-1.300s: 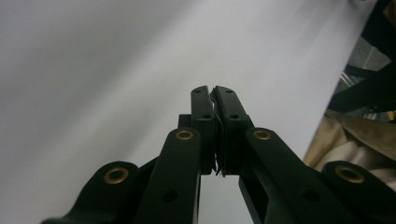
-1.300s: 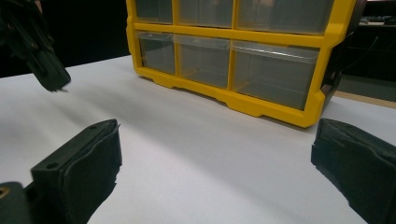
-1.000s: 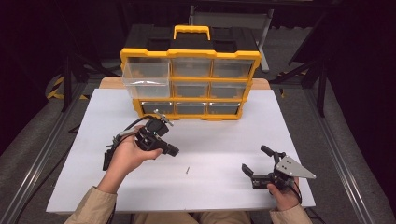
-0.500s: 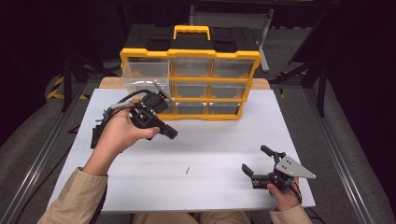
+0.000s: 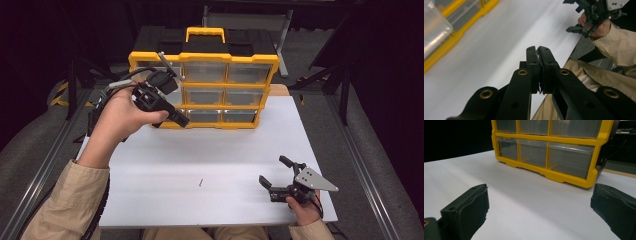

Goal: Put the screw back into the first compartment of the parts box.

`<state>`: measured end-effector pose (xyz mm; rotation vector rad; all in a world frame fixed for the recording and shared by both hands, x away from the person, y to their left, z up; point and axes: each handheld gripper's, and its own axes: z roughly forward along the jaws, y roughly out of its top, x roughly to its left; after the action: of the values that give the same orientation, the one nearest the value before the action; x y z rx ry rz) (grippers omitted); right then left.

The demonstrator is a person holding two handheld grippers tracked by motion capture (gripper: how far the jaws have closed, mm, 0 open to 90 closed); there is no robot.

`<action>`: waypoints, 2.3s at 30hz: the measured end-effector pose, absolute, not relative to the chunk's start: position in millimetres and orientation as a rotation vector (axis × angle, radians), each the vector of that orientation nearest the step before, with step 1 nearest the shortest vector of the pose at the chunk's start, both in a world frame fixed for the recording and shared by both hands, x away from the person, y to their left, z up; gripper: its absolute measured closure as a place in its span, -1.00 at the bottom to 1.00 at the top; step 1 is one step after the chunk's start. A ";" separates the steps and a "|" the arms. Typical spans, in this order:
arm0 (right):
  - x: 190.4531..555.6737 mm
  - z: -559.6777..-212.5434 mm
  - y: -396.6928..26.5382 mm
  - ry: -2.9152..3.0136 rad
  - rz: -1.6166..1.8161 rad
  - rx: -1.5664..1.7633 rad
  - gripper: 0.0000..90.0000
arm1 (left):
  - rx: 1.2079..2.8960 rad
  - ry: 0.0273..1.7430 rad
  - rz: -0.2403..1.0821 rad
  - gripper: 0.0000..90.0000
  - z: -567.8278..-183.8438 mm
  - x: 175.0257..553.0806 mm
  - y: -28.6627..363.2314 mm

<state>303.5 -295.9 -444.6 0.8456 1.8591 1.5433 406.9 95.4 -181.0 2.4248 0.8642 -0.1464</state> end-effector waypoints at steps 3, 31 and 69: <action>303.5 -444.5 -295.9 1.860 1.544 0.841 -0.95 | 2.426 0.889 -0.119 0.95 -172.7 410.6 97.1; 303.0 -443.2 -297.3 1.851 1.552 0.847 -0.95 | 2.344 1.070 0.138 0.95 -123.9 454.7 117.1; 303.0 -442.5 -298.4 1.845 1.563 0.846 -0.95 | 2.279 0.996 0.135 0.28 -136.3 446.9 123.1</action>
<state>303.0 -298.4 -442.5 0.8463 1.8451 1.5626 446.9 123.1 -136.3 2.2786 0.9957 0.1346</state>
